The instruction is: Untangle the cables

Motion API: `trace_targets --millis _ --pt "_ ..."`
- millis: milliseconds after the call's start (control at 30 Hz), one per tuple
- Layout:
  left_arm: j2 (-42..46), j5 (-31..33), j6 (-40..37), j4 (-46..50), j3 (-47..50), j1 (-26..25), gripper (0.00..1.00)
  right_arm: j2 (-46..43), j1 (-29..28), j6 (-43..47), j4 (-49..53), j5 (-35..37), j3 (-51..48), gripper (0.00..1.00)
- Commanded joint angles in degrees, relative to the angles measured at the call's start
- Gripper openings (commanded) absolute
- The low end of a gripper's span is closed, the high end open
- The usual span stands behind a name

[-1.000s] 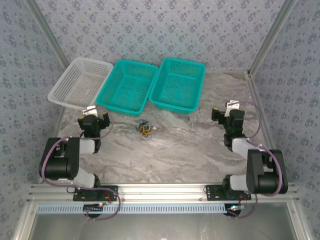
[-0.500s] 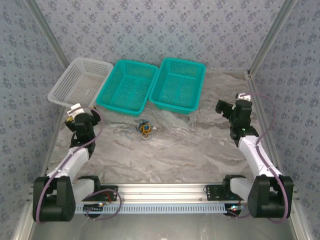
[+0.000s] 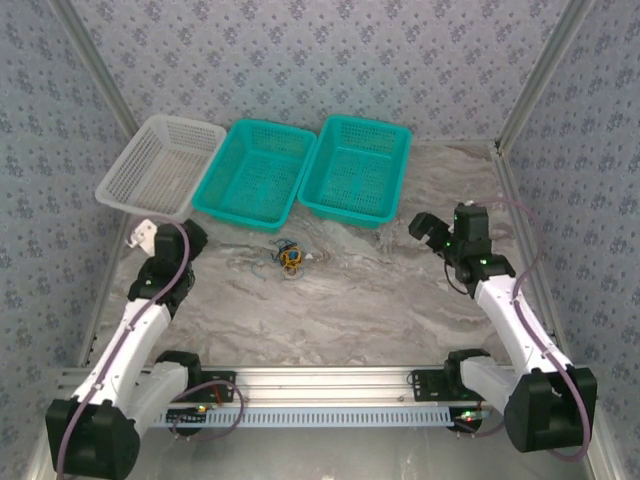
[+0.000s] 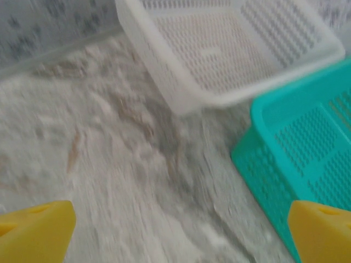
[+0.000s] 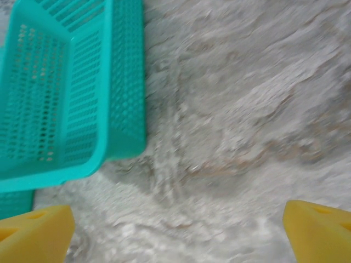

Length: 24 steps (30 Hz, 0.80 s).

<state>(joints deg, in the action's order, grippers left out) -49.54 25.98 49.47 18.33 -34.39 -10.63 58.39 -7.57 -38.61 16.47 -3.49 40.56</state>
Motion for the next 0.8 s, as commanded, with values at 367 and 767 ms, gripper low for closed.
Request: trace_targets --millis 367,767 --pt "-11.5 -3.08 12.31 -2.55 0.75 -28.92 0.99 0.58 -6.22 -10.75 -1.27 7.17 -1.86 1.0" --pt "-35.3 -5.78 5.15 12.09 -21.56 -37.48 0.99 1.71 -6.16 -12.29 -1.99 6.96 -2.9 1.0"
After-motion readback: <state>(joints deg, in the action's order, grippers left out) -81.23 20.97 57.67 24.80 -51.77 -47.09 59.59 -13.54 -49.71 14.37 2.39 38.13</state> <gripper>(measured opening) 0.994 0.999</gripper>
